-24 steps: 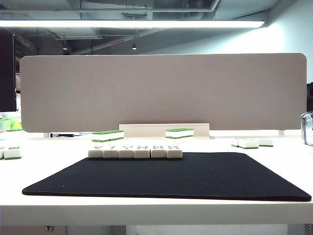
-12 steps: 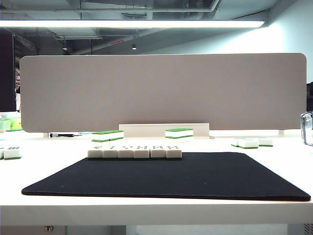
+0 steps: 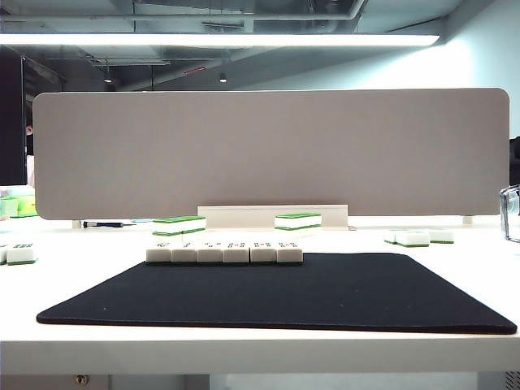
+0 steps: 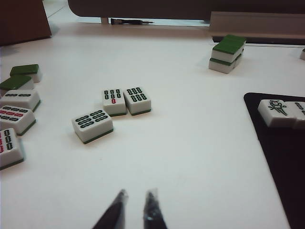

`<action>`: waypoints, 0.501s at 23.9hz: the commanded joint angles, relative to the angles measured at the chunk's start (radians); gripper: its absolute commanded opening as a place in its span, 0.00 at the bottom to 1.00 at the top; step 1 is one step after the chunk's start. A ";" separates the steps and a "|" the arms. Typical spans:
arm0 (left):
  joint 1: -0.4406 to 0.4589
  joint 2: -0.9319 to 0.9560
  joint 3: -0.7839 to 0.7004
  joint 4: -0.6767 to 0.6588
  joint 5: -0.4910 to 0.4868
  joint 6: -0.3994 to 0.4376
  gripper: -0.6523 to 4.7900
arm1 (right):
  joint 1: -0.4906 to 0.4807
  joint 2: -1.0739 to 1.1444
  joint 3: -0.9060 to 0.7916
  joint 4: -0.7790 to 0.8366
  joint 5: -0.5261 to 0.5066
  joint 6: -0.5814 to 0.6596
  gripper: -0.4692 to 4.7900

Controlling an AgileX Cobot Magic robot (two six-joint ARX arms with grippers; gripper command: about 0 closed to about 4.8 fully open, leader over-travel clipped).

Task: Align six mahjong tiles in a row on the table.

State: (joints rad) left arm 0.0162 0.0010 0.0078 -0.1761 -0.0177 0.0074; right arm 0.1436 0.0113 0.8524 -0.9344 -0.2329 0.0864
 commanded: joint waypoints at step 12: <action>0.003 0.000 -0.002 -0.010 0.003 0.003 0.22 | 0.002 -0.011 -0.657 0.901 0.306 0.124 0.09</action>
State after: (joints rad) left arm 0.0162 0.0013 0.0078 -0.1761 -0.0177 0.0074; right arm 0.1436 0.0074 0.2176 -0.1173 0.0681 0.1780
